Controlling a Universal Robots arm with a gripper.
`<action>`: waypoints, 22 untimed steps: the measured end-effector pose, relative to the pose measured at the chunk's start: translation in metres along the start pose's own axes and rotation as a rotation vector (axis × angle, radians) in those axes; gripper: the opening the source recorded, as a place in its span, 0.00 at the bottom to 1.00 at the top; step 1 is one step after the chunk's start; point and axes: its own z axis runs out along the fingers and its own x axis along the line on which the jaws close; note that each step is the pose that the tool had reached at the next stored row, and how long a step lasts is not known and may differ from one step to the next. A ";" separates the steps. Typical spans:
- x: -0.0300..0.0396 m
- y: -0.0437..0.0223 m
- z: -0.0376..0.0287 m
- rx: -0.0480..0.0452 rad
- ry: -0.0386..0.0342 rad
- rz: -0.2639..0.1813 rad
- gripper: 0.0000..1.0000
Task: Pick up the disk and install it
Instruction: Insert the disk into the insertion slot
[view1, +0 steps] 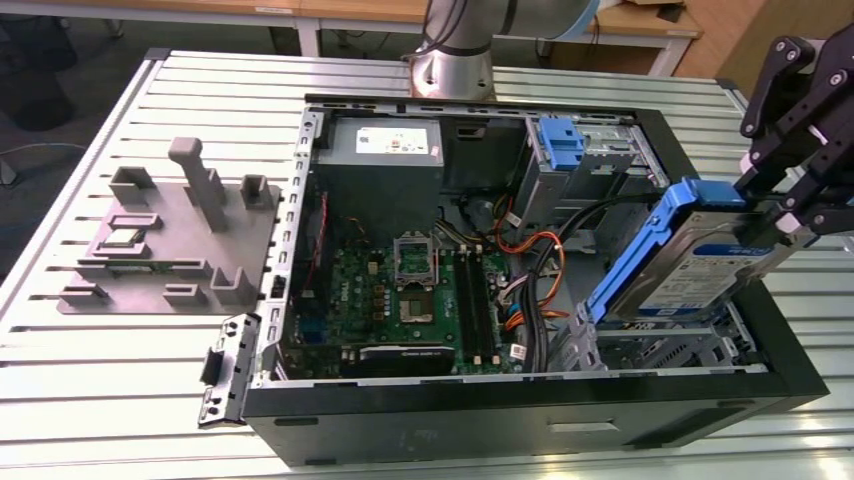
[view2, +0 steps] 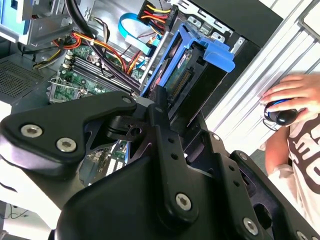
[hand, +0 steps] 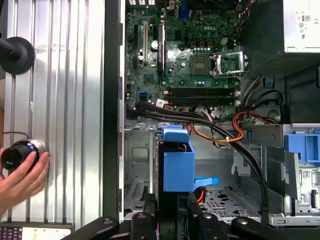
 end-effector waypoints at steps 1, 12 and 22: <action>0.0000 0.0001 0.0000 0.0001 0.0001 0.000 0.35; 0.0002 0.0003 0.0113 0.0034 -0.0001 0.000 0.35; 0.0003 0.0001 0.0169 0.0036 0.0000 0.000 0.35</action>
